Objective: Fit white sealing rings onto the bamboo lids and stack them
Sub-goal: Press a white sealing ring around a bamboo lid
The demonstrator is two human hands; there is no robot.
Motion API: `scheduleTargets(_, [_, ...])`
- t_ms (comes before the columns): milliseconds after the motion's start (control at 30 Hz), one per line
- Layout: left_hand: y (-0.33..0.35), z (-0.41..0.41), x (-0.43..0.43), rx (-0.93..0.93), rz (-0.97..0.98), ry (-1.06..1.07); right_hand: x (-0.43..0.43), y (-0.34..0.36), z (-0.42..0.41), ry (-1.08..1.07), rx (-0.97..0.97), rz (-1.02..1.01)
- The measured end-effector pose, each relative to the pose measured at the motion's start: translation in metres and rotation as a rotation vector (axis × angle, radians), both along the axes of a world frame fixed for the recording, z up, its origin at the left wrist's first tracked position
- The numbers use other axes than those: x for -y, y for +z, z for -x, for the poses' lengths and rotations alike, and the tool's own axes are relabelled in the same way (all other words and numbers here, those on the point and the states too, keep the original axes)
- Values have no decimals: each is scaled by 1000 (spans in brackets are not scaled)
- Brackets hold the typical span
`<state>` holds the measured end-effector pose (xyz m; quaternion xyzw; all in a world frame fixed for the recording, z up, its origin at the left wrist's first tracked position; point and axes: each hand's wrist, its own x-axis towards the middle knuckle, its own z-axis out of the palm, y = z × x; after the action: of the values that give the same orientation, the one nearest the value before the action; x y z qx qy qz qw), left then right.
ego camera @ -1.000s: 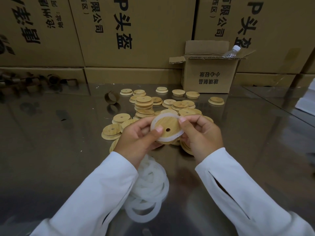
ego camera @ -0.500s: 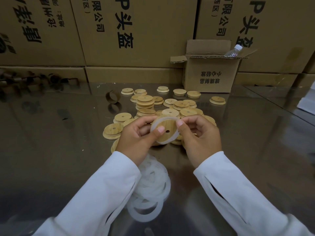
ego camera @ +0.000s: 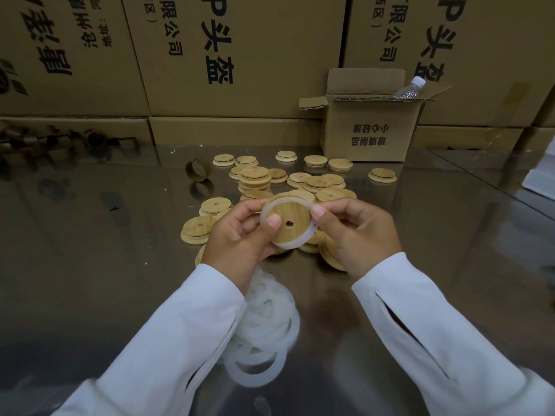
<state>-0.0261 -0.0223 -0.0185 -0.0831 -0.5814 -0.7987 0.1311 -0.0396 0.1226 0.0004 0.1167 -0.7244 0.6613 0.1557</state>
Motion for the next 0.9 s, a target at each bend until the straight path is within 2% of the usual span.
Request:
scheduleTargets(133, [-2, 0, -5, 52, 4, -11, 5, -8, -3, -100, -72, 22])
scheduleTargets(333, [0, 0, -6, 93, -98, -22, 15, -16, -7, -186, -110, -33])
scheduleTargets(467, [-3, 1, -6, 99, -58, -78, 13, -16, -5, -180, -94, -84])
scheduleTargets(733, [1, 4, 2, 36, 120, -1, 8, -11, -2, -135, -79, -228])
scheduleTargets(900, [2, 2, 2, 19, 92, -4, 5, -6, -2, -137, -58, -219])
